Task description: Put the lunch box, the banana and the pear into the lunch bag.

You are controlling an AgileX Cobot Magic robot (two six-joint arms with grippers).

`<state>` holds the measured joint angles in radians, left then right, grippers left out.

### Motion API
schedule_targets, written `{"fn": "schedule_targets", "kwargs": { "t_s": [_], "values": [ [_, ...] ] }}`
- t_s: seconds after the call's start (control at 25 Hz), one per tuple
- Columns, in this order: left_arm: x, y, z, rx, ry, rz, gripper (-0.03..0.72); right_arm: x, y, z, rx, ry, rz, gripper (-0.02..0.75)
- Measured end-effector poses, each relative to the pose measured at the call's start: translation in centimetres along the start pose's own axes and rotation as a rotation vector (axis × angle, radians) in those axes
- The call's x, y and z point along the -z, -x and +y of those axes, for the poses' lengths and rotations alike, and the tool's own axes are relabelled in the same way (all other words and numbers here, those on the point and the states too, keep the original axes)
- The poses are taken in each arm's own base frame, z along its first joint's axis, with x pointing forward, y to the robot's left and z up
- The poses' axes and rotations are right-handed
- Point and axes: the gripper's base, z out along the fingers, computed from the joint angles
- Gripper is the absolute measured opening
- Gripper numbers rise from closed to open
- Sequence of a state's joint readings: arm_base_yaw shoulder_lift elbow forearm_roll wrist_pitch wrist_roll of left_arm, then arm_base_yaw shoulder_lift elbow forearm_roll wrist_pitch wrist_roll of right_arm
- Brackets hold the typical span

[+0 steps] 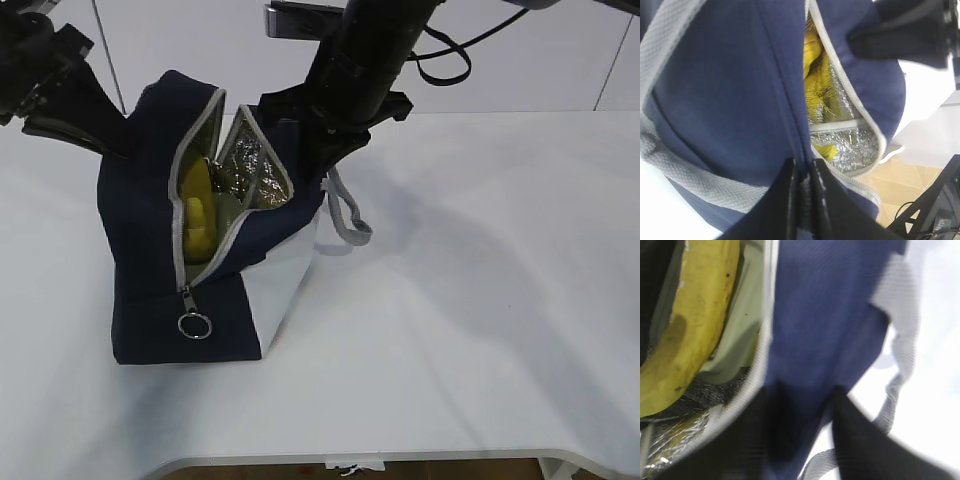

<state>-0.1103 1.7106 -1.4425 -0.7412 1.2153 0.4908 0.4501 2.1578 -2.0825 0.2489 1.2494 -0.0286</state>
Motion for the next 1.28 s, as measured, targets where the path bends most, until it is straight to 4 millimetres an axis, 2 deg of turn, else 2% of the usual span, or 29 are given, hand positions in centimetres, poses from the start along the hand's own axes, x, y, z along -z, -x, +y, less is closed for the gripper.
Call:
{"fn": "schedule_targets", "kwargs": {
  "t_s": [0.08,0.12,0.36,0.6,0.8,1.0,1.28],
  "values": [
    [0.0,0.0,0.0,0.002,-0.004,-0.002,0.015,-0.1,0.0,0.0,0.010,0.000,0.001,0.026],
    [0.0,0.1,-0.1,0.005,-0.012,-0.006,0.015,-0.1,0.0,0.0,0.014,0.000,0.001,0.013],
    [-0.7,0.4,-1.2,0.018,-0.086,-0.019,0.015,0.5,0.0,-0.1,0.038,-0.029,-0.009,0.005],
    [-2.6,0.3,-4.2,-0.030,-0.154,0.009,0.015,4.9,-0.3,-0.4,0.083,-0.163,-0.083,0.004],
    [-3.5,1.2,-5.7,-0.021,-0.186,-0.079,0.015,8.6,-0.8,-0.4,0.102,-0.259,-0.144,0.003],
    [-4.4,1.7,-6.1,-0.024,-0.181,-0.131,0.015,9.1,-0.9,-0.6,0.106,-0.296,-0.152,0.003],
    [-6.3,2.2,-5.2,0.020,-0.209,-0.127,0.015,8.8,-0.8,-0.6,0.093,-0.288,-0.149,0.005]
  ]
}}
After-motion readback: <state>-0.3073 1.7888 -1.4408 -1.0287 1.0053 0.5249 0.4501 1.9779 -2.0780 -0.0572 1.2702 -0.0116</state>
